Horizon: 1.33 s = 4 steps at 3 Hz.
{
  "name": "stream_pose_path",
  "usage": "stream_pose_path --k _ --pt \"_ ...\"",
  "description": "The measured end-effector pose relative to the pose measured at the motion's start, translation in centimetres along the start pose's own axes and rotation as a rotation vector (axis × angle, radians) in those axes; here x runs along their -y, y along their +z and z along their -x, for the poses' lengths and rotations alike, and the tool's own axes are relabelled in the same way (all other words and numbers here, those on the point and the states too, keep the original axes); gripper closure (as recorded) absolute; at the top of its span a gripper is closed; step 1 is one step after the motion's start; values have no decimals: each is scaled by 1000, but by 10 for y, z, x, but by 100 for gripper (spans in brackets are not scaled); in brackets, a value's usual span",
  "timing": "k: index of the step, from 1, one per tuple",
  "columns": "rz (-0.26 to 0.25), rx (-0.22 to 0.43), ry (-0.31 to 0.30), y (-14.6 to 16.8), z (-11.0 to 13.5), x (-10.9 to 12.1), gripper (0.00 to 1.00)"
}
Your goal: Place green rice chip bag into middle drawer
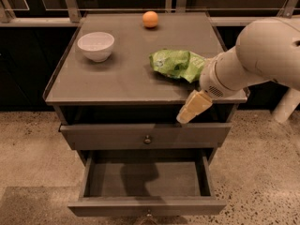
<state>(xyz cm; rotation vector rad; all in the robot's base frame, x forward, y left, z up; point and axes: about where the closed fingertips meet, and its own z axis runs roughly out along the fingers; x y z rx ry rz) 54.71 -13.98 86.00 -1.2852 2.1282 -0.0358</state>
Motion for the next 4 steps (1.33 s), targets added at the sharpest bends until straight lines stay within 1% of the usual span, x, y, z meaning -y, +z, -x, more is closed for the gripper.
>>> stream_pose_path --k 1,2,3,4 --pt "-25 17 1 1 5 3 0" --pt "-73 62 -3 12 24 5 0" --pt "-103 132 -21 32 56 8 0" --pt "-135 178 -79 56 83 11 0"
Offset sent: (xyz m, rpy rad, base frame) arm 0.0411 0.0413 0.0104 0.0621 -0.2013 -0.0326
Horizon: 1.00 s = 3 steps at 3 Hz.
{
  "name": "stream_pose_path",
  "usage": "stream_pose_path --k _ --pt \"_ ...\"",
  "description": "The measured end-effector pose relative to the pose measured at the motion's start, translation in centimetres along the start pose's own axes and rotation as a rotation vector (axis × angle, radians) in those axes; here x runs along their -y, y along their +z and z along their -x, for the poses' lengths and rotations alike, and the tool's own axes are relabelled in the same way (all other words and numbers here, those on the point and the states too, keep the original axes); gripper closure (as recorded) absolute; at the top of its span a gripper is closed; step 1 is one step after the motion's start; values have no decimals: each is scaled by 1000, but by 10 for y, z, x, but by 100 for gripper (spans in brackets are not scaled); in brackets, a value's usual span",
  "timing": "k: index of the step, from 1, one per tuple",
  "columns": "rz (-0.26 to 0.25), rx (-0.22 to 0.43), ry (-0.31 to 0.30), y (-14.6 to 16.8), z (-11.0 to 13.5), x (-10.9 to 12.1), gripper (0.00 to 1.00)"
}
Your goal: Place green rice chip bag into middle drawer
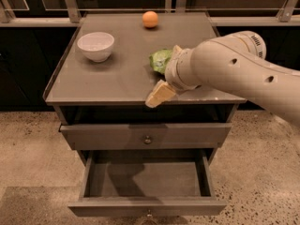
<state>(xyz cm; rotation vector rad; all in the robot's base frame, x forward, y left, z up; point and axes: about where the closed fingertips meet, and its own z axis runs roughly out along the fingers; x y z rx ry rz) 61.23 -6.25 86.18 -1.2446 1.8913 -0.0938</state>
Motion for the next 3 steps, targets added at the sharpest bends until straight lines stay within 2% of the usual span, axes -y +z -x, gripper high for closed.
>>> stream_pose_path --k 2,3 --pt "-10 9 -30 -5 5 0 0" --pt "-27 2 -67 13 4 11 0"
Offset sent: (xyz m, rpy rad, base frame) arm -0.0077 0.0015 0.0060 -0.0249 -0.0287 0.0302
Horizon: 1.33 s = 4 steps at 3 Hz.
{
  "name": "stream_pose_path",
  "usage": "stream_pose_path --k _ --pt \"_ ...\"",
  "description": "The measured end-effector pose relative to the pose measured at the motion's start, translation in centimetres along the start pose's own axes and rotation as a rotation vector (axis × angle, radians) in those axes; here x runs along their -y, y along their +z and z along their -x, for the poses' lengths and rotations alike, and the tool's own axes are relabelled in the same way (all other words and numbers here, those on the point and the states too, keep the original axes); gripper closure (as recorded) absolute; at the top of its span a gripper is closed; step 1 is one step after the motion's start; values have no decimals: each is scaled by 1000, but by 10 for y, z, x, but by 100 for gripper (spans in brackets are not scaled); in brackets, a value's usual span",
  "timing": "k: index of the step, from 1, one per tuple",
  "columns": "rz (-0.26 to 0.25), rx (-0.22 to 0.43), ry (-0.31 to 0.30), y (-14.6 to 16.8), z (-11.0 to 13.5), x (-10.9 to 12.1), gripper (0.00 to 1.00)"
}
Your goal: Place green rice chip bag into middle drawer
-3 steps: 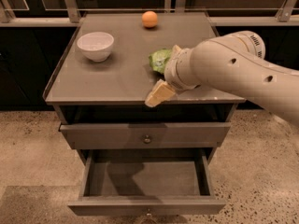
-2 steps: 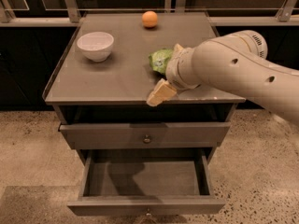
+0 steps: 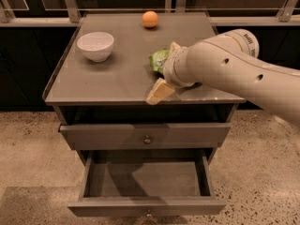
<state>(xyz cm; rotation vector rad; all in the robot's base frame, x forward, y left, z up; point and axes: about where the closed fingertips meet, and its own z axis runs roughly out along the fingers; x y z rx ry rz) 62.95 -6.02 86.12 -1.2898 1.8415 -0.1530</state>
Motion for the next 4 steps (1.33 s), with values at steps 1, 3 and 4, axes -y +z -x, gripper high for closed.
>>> stream_pose_path --k 1,3,4 --pt "-7 -21 -44 21 -5 11 0" --pt "18 -12 -39 17 -3 17 0" --pt "18 -12 -39 17 -3 17 0"
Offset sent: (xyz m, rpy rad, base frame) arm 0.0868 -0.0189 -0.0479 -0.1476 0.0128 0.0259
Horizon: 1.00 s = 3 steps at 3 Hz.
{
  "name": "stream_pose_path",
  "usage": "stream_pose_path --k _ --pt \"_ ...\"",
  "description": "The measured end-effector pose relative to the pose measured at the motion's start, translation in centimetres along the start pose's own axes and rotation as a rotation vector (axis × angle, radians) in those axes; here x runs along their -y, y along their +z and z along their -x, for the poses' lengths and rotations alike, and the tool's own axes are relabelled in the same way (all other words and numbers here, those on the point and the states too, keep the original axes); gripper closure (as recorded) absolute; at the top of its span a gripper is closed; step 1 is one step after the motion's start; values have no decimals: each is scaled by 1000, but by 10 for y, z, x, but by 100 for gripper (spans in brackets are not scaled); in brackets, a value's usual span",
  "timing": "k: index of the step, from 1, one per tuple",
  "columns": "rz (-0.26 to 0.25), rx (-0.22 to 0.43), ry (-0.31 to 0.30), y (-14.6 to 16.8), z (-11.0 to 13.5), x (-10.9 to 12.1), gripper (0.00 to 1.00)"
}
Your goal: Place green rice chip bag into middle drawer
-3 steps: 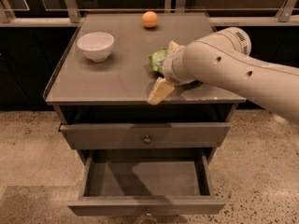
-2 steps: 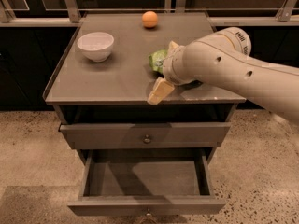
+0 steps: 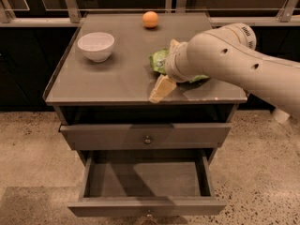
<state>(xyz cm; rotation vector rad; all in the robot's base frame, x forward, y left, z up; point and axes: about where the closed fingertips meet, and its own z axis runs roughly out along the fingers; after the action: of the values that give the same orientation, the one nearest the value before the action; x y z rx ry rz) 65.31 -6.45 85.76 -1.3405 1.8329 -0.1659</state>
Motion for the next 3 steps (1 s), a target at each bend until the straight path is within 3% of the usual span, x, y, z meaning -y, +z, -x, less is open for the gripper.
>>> stream_pose_path --k 2,3 --pt "95 32 -11 -12 4 -1 0" --pt "140 45 -33 -37 14 58 0"
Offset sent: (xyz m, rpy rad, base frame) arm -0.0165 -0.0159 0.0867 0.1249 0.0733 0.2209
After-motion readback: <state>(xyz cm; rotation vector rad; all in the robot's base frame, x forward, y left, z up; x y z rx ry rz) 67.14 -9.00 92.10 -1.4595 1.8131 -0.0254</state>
